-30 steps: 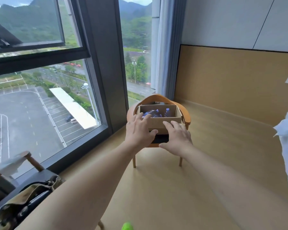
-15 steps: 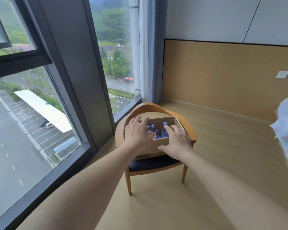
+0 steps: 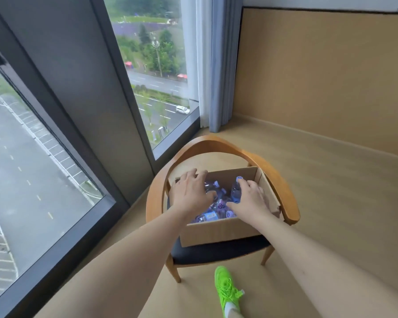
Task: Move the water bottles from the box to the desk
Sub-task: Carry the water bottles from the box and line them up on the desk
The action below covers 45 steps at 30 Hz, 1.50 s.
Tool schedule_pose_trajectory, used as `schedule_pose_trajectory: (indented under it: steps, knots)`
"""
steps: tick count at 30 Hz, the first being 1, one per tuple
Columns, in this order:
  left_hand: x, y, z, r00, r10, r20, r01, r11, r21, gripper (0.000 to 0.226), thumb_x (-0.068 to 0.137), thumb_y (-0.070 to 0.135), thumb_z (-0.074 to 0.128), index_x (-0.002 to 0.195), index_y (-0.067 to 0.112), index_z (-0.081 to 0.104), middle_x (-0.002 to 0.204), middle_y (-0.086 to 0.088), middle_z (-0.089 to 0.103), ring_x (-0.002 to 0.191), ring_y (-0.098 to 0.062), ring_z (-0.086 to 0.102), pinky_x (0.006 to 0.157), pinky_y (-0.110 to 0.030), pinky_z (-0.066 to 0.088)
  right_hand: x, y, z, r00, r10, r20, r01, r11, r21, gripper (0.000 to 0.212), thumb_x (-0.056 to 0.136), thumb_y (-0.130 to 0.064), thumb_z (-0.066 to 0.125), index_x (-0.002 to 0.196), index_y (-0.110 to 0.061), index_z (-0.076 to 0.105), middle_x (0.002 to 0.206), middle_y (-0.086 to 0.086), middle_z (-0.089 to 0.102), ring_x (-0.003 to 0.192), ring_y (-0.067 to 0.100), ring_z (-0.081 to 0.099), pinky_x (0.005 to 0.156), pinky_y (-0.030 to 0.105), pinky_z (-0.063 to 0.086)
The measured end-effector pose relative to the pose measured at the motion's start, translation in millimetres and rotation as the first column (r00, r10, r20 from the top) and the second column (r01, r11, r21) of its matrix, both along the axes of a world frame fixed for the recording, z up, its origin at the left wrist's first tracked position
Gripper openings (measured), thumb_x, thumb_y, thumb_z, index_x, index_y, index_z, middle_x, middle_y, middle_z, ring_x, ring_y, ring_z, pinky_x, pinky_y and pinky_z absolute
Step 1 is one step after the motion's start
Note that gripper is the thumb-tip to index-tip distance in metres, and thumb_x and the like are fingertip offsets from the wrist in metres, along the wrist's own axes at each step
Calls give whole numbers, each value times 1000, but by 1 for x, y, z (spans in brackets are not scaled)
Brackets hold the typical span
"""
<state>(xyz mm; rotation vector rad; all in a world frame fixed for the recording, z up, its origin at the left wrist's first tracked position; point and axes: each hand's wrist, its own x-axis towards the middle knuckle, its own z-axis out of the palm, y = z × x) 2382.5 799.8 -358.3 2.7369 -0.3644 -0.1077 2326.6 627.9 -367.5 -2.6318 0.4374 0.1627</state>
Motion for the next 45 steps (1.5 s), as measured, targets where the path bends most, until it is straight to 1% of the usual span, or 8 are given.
schedule_pose_trajectory:
  steps: [9,14,18,26,34,38,41,45]
  knots:
    - [130,-57,-74,981,55,-184,-43,997,66,67,85,47,65,145,24,44,147,-6,46,133,-31,41,106,-45,40,146,-77,-74,967,-157,-203,199,957,211,85,86,-40,75,153,-16,29,152,13,37,140,34,34,110,43,35]
    - [154,-70,-133,939,79,-336,-50,994,94,68,88,40,66,148,18,42,146,-5,46,135,-29,38,107,-44,40,183,-93,-126,923,-211,-322,294,926,237,87,84,-36,78,152,-14,30,150,15,39,140,35,34,109,46,36]
    - [166,-75,-172,927,114,-357,-82,991,105,71,89,37,67,150,15,39,147,-6,46,137,-27,37,111,-42,37,204,-97,-165,893,-246,-376,348,908,234,92,78,-39,82,151,-14,32,146,14,43,137,35,39,108,47,39]
    - [178,-86,-224,954,162,-254,-113,974,199,65,78,29,72,136,11,49,127,-10,50,120,-33,45,104,-47,38,226,-96,-233,884,-340,-321,426,868,255,98,60,-42,93,141,-20,43,137,11,49,132,32,42,104,42,37]
    - [182,-83,-245,971,142,-192,-90,962,256,59,62,11,73,118,8,56,111,-14,49,99,-38,45,91,-52,43,221,-97,-265,878,-424,-223,475,832,287,74,62,-25,91,124,-24,50,122,6,62,114,32,56,82,35,38]
    - [180,-76,-239,966,100,-237,-28,957,290,52,70,13,72,120,9,55,114,-12,48,101,-37,44,83,-49,46,217,-99,-259,864,-447,-230,501,805,318,68,63,-22,90,123,-25,57,114,5,68,110,30,58,88,33,44]
    - [177,-72,-233,963,83,-255,-8,959,282,40,71,8,70,108,11,54,115,-10,43,101,-33,40,85,-46,46,211,-101,-251,874,-440,-205,486,800,352,62,68,-18,85,124,-24,60,112,4,70,103,24,51,78,19,29]
    - [174,-67,-228,967,55,-250,2,975,221,45,72,8,72,114,12,56,122,-11,42,107,-33,41,90,-45,46,216,-108,-243,922,-321,-215,376,875,306,59,73,-22,83,128,-17,59,117,11,67,116,32,54,92,31,39]
